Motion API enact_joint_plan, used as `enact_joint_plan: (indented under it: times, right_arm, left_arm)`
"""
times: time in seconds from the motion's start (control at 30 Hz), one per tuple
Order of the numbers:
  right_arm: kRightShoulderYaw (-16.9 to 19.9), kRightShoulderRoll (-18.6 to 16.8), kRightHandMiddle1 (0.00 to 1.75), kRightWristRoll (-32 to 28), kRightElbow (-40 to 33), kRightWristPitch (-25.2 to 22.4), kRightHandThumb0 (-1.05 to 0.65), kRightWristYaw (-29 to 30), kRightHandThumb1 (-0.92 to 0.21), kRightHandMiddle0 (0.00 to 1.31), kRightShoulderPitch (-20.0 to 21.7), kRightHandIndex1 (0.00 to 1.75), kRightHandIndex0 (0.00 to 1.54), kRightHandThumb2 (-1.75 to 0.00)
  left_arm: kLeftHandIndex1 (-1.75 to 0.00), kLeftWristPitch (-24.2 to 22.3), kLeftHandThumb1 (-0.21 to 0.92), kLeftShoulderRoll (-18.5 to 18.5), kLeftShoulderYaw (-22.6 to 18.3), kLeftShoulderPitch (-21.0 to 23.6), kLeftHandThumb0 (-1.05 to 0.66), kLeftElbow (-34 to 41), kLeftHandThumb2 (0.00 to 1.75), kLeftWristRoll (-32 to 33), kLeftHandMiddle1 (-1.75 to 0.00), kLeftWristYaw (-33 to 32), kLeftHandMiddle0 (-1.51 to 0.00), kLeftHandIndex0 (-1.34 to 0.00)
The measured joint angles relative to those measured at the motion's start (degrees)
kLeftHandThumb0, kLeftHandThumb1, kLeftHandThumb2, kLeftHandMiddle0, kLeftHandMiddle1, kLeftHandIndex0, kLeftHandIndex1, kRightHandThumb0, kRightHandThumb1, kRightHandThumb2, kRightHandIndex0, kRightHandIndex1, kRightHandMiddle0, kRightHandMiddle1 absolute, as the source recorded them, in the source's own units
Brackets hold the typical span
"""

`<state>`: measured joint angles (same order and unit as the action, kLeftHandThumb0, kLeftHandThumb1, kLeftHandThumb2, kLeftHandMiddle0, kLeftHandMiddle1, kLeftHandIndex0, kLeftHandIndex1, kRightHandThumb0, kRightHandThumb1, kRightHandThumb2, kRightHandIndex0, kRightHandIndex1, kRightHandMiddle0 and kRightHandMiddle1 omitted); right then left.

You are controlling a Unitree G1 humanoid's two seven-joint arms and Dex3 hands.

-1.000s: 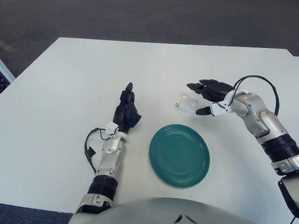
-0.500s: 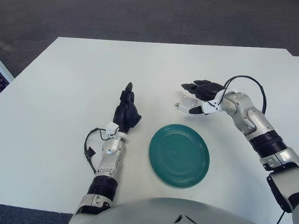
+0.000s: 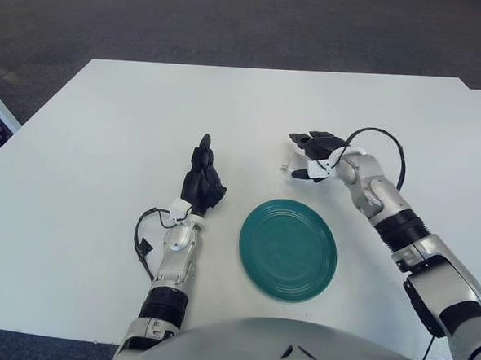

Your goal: Put the charger into the plate.

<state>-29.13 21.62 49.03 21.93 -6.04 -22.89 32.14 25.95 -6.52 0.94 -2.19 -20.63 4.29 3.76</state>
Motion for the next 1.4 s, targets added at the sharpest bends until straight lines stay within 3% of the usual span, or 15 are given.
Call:
enact_joint_plan:
  times: [0.43, 1.17, 1.4]
  right_arm:
    - [-0.9, -1.1, 0.0, -0.1, 8.2, 0.2, -1.05, 6.3, -0.92, 0.0, 0.4, 0.0, 0.0, -0.69]
    - [-2.8, 0.0, 0.0, -0.1, 8.6, 0.7, -1.05, 9.8, -0.92, 0.0, 0.0, 0.0, 0.0, -0.68]
    - [-2.7, 0.3, 0.0, -0.4, 8.8, 1.0, -1.05, 11.4, -0.92, 0.0, -0.9, 0.0, 0.0, -0.73]
  left_arm:
    - [-0.1, 0.8, 0.92, 0.2, 0.4, -1.2, -0.98, 1.0, 0.98, -0.3, 0.0, 0.6, 0.0, 0.0]
    - [-0.14, 0.0, 0.92, 0.2, 1.0, -3.4, -0.95, 3.5, 0.97, 0.3, 0.0, 1.5, -0.01, 0.0]
    - [-0.11, -2.6, 0.92, 0.2, 1.5, -5.2, -0.95, 6.9, 0.96, 0.3, 0.0, 1.4, 0.0, 0.0]
